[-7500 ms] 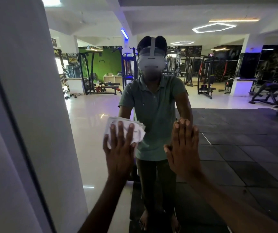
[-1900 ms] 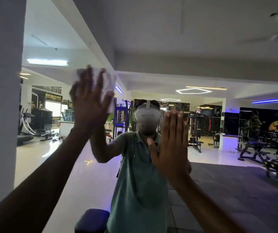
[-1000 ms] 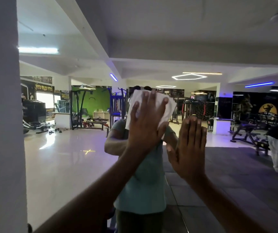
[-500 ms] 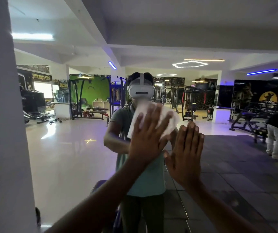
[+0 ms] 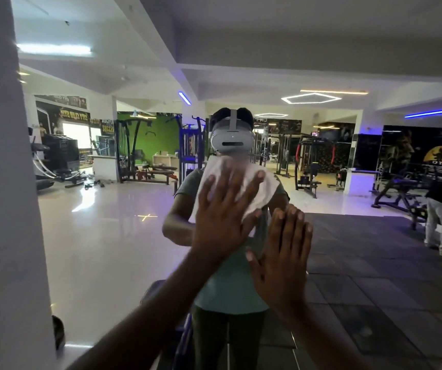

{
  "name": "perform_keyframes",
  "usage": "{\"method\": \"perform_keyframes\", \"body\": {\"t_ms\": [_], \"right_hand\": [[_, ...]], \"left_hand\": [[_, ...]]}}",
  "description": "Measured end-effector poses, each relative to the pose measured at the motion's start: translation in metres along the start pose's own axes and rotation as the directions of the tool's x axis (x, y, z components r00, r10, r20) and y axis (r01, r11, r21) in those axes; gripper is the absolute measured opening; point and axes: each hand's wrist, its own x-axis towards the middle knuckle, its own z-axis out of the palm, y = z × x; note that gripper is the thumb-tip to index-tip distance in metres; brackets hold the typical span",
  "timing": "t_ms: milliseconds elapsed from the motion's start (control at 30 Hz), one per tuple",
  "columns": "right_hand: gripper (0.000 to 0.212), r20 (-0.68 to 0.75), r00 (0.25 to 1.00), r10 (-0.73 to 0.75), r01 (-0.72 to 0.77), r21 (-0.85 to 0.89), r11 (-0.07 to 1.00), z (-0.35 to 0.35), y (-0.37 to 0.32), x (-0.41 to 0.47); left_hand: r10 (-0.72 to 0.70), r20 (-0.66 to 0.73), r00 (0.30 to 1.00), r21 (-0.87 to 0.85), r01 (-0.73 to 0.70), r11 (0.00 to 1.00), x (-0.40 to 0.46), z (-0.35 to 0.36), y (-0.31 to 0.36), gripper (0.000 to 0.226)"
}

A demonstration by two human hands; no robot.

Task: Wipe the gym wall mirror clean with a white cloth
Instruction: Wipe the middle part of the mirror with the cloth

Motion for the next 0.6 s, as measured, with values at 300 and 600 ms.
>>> {"method": "perform_keyframes", "body": {"t_ms": [300, 600], "right_hand": [[0.087, 0.022, 1.0, -0.014, 0.014, -0.011, 1.0, -0.001, 0.004, -0.003], [0.088, 0.016, 0.997, -0.074, 0.074, -0.049, 0.996, 0.003, 0.014, -0.007]], "left_hand": [[-0.715, -0.19, 0.672, 0.057, 0.735, 0.676, 0.004, -0.012, -0.055, 0.073], [-0.502, -0.15, 0.852, 0.061, 0.515, 0.855, -0.027, -0.019, -0.104, 0.068]]}}
